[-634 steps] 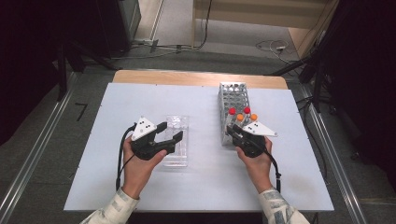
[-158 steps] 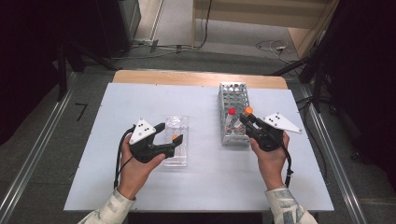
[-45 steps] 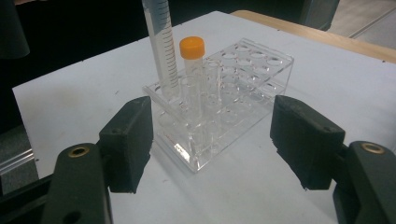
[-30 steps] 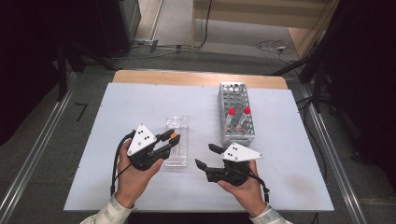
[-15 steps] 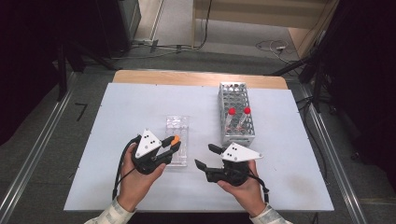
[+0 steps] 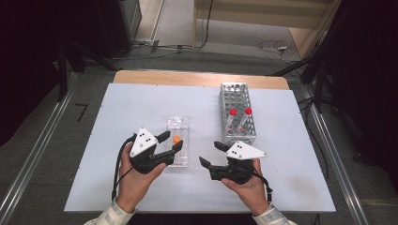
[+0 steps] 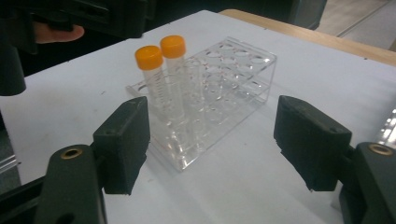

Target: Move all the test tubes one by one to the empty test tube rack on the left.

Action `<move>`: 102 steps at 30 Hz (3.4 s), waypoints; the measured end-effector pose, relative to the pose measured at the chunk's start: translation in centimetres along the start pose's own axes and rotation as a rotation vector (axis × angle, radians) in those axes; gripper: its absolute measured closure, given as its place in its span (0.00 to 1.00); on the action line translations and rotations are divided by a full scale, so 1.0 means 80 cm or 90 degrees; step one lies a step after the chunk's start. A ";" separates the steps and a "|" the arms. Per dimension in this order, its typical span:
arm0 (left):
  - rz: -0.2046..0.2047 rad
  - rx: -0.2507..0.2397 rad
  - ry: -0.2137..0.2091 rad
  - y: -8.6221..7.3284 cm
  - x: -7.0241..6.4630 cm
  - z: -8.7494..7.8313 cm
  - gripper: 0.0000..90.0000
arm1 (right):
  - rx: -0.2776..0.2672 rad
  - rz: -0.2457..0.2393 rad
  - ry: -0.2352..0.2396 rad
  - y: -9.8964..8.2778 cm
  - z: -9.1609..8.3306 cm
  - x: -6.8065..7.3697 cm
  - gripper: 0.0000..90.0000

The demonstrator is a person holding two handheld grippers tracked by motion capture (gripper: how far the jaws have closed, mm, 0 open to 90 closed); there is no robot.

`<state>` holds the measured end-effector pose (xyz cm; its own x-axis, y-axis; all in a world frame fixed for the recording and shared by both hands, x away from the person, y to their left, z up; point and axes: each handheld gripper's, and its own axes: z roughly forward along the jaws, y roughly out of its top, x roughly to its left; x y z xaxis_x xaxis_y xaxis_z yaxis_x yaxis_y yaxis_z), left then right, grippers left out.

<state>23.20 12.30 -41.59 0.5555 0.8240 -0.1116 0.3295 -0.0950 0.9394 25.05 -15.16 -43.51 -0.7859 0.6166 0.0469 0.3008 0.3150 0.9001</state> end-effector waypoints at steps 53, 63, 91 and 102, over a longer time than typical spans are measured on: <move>-0.057 -0.005 -0.007 -0.003 0.015 0.004 0.26 | 0.006 0.108 -0.280 -0.007 0.027 -0.166 0.67; -0.057 -0.004 -0.010 -0.004 0.013 0.005 0.26 | 0.000 0.121 -0.272 -0.008 0.026 -0.171 0.79; -0.057 -0.009 -0.008 -0.003 0.013 0.003 0.26 | -0.086 0.086 -0.252 0.034 -0.032 -0.146 0.79; -0.056 -0.011 -0.007 -0.002 0.013 0.001 0.26 | -0.073 0.065 -0.201 0.036 -0.041 -0.122 0.79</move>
<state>23.79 13.14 -41.88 0.5332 0.8227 -0.1973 0.3644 -0.0129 0.9311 31.82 -22.61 -39.94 -0.5437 0.8390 0.0193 0.2927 0.1680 0.9413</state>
